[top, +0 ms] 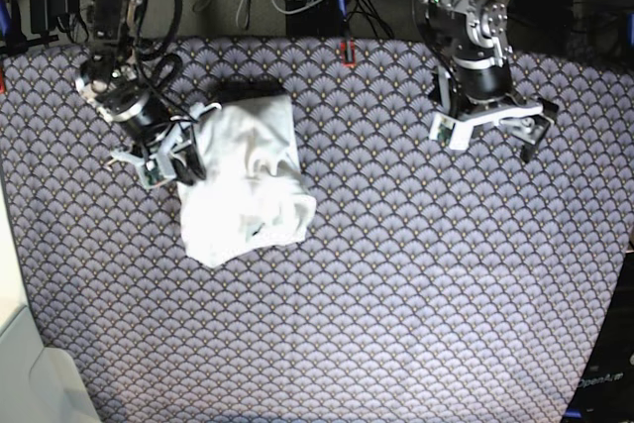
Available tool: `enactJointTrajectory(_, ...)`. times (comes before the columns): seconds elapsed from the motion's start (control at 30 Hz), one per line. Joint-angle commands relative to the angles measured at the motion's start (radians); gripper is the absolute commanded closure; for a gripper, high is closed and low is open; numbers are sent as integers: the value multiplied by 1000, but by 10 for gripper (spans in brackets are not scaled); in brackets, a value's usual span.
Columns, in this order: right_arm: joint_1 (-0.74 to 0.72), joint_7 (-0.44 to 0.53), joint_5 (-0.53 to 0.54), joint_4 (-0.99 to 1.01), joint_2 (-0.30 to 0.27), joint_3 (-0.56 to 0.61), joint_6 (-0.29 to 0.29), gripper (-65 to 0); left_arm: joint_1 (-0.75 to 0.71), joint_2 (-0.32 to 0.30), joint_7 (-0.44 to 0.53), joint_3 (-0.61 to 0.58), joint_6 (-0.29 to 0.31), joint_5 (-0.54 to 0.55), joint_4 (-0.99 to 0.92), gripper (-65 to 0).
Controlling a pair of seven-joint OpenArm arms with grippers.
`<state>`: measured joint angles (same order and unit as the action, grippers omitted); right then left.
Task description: Fold the T-shirt properly
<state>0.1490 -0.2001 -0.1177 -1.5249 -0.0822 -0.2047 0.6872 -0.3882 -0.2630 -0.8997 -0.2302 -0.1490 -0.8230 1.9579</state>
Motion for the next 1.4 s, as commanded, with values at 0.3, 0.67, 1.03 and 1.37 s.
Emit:
enactJointTrajectory(0.3,76,-189,-29,-378,78,144,11,-102,1,0,11,2,-11,-20,16,-568)
enactJointTrajectory(0.67,8,-223,-29,-161,95,261,11,-102,-48,0,11,4,-11,-20,18,-568)
enactJointTrajectory(1.03,65,-210,-32,-280,92,255,11,-102,-87,-32,7,13,-11,181,16,-570)
enactJointTrajectory(1.37,260,-370,-93,-504,52,184,11,-101,-88,-132,12,136,-10,564,14,-323)
